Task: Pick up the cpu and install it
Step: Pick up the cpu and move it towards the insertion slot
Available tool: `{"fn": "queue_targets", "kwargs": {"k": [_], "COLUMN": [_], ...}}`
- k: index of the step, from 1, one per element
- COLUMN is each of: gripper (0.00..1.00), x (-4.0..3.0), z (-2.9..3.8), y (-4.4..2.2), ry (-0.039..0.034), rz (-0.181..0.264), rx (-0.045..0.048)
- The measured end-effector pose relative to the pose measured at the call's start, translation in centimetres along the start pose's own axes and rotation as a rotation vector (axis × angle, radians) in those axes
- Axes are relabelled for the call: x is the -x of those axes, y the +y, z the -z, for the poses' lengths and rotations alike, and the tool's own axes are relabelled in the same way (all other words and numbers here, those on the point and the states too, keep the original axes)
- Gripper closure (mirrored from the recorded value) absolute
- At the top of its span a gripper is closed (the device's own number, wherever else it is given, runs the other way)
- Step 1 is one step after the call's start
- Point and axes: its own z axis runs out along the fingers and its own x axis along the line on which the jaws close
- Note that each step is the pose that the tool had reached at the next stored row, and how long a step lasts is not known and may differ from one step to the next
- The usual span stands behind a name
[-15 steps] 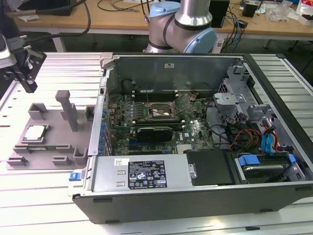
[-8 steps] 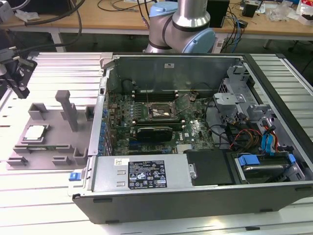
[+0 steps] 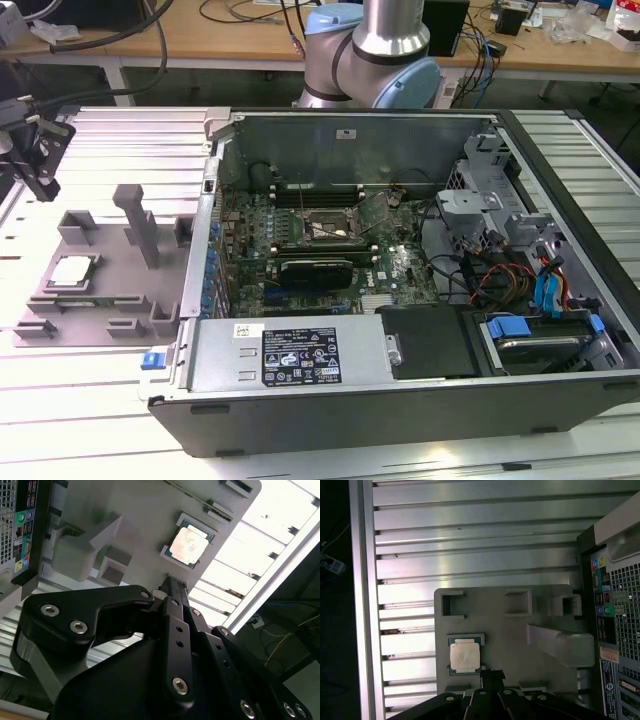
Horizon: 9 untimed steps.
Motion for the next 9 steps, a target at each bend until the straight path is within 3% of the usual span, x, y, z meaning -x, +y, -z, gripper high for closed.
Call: {"fn": "queue_targets", "kwargs": {"k": [9], "gripper": [0.89], "x": [-0.31], "z": [-0.26], "y": [-0.03], "ry": [-0.0007], "rz": [0.0], "rx": [0.0]}}
